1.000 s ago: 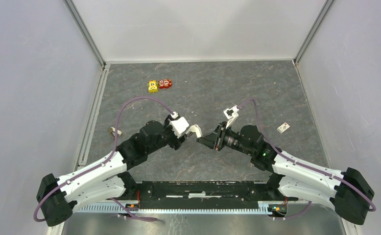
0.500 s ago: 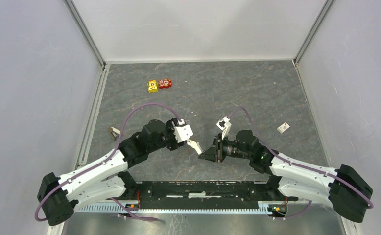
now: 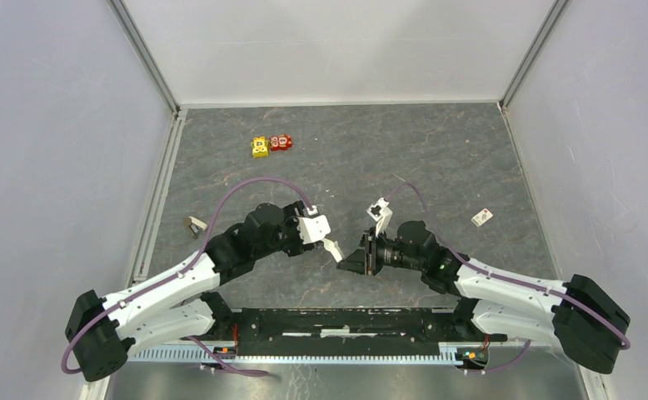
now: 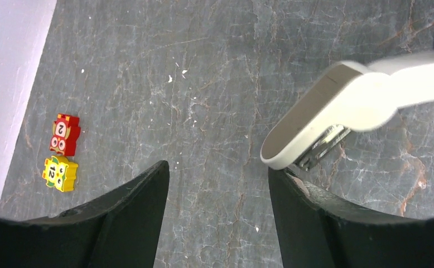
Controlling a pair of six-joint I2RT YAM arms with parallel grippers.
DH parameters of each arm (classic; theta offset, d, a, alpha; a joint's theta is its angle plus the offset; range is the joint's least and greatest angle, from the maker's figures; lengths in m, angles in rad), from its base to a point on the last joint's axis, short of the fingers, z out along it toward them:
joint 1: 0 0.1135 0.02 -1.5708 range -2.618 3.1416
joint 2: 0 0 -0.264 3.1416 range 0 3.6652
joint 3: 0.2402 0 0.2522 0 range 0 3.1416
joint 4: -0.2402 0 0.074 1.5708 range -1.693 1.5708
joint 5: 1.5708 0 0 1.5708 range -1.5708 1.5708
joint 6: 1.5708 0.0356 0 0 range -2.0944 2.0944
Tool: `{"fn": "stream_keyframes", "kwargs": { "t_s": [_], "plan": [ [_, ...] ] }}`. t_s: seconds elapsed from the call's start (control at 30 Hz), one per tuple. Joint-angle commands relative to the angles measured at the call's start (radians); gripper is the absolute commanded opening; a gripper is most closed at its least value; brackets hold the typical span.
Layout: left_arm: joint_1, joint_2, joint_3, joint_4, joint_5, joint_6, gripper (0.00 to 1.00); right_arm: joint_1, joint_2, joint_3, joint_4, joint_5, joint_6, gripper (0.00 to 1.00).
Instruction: Load the staples into the stapler
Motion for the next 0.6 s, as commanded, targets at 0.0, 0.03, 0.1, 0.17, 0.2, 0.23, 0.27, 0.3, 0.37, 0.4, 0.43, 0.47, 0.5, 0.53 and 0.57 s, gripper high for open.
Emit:
{"fn": "stream_keyframes", "kwargs": {
  "t_s": [0.0, 0.03, 0.1, 0.17, 0.2, 0.23, 0.27, 0.3, 0.37, 0.4, 0.43, 0.47, 0.5, 0.53, 0.57],
  "plan": [
    [-0.002, -0.025, 0.036, -0.039, 0.016, -0.009, 0.73, -0.004, -0.062, -0.007, -0.049, 0.128, 0.016, 0.0],
    [-0.001, -0.031, 0.035, -0.055, 0.035, -0.025, 0.74, -0.009, -0.075, -0.005, -0.055, 0.138, 0.016, 0.0],
    [-0.002, -0.043, 0.022, -0.056, 0.021, -0.068, 0.77, -0.017, -0.087, 0.008, -0.078, 0.154, 0.013, 0.0],
    [-0.002, -0.055, 0.018, -0.06, 0.021, -0.099, 0.8, -0.019, -0.093, 0.028, -0.1, 0.175, -0.004, 0.0],
    [-0.002, -0.062, 0.021, -0.06, 0.028, -0.113, 0.81, -0.019, -0.096, 0.031, -0.107, 0.182, -0.006, 0.0],
    [-0.002, -0.069, 0.023, -0.063, 0.036, -0.128, 0.82, -0.019, -0.098, 0.035, -0.11, 0.188, -0.005, 0.0],
    [-0.002, -0.075, 0.027, -0.062, 0.044, -0.143, 0.83, -0.02, -0.1, 0.036, -0.111, 0.191, -0.004, 0.0],
    [-0.002, -0.079, 0.032, -0.062, 0.055, -0.163, 0.84, -0.021, -0.1, 0.041, -0.113, 0.194, -0.005, 0.0],
    [-0.001, -0.085, 0.036, -0.041, 0.085, -0.202, 0.86, -0.021, -0.097, 0.048, -0.117, 0.193, -0.003, 0.0],
    [-0.002, -0.083, 0.04, -0.031, 0.098, -0.216, 0.88, -0.021, -0.095, 0.052, -0.116, 0.192, -0.002, 0.0],
    [-0.002, -0.079, 0.041, -0.019, 0.112, -0.229, 0.89, -0.021, -0.093, 0.055, -0.115, 0.19, -0.002, 0.0],
    [-0.002, -0.075, 0.04, -0.005, 0.118, -0.237, 0.9, -0.021, -0.089, 0.06, -0.112, 0.185, -0.001, 0.0],
    [-0.003, -0.067, 0.039, 0.013, 0.12, -0.242, 0.9, -0.021, -0.086, 0.063, -0.106, 0.177, 0.0, 0.0],
    [-0.005, -0.056, 0.038, 0.027, 0.12, -0.244, 0.91, -0.021, -0.081, 0.066, -0.096, 0.164, 0.002, 0.0],
    [-0.004, -0.046, 0.036, 0.035, 0.124, -0.241, 0.91, -0.021, -0.077, 0.07, -0.089, 0.152, 0.004, 0.0]
  ]
}}
